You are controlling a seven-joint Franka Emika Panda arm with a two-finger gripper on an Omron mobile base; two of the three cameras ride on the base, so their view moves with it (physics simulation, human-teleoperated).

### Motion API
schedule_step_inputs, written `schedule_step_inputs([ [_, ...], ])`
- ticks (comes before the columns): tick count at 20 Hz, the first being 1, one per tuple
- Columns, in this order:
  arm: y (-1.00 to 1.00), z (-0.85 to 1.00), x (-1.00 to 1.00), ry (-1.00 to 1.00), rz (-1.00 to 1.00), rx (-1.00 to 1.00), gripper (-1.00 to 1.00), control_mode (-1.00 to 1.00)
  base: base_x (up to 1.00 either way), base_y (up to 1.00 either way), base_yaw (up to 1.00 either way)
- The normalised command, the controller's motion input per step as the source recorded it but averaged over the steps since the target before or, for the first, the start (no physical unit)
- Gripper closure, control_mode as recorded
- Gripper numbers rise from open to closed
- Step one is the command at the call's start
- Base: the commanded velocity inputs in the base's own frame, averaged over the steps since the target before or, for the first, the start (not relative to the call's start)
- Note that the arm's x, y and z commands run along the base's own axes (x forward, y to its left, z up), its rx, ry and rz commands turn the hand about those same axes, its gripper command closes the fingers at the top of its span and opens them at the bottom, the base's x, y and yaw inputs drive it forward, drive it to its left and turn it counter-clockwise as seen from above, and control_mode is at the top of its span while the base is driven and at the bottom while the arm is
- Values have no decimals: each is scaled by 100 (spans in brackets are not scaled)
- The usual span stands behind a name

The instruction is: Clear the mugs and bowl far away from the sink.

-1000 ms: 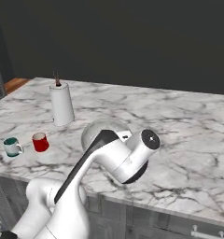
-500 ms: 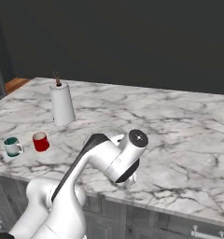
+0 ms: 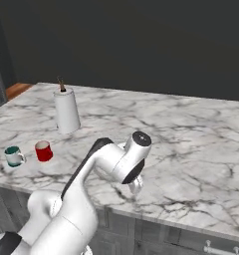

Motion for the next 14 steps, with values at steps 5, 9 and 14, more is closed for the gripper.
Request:
schedule_step_inputs([
  [5,0,-16,43,14,0,0,100,-100,0,0,0],
  [9,0,-28,43,8,0,0,100,-100,0,0,0],
  [14,0,-38,41,2,0,0,100,-100,0,0,0],
])
